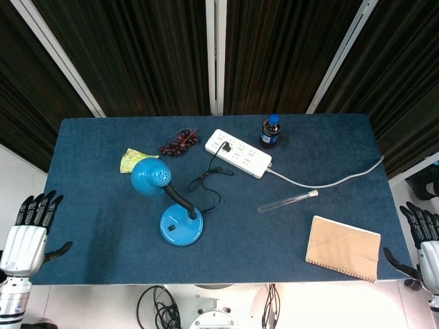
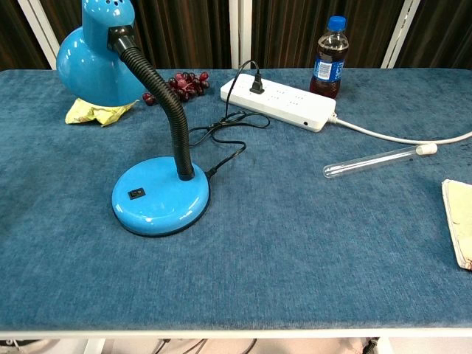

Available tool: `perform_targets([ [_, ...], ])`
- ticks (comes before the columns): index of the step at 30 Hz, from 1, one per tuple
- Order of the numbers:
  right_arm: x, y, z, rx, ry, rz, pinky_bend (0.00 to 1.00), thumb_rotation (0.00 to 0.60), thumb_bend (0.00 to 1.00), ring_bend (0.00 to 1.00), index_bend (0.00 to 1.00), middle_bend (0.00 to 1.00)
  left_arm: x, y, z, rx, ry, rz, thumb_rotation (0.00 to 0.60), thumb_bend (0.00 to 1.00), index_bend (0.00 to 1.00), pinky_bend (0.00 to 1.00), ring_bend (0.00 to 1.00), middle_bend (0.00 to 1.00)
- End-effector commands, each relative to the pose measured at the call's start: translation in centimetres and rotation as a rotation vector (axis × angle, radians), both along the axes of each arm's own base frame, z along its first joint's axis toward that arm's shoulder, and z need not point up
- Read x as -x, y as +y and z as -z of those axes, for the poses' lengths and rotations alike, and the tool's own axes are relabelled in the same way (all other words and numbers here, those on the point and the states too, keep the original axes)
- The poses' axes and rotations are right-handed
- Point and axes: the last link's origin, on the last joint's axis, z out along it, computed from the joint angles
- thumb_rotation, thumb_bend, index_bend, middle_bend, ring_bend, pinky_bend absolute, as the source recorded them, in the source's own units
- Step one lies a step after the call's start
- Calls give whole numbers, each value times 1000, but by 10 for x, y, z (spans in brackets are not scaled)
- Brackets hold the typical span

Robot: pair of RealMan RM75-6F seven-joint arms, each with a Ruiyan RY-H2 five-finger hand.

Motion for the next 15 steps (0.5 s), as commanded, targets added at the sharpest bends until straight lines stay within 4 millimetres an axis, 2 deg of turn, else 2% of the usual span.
perform_targets([
  [1, 0, 0, 0, 0, 0, 0, 0, 600, 199, 0, 0, 0, -1, 0, 0, 1, 1, 1, 600, 55, 69, 0, 0, 0],
  [15, 1, -2, -3, 5, -5, 0, 0, 600, 198, 0, 0, 0, -6, 0, 4, 33, 9, 6, 600, 55, 58, 0, 0, 0],
])
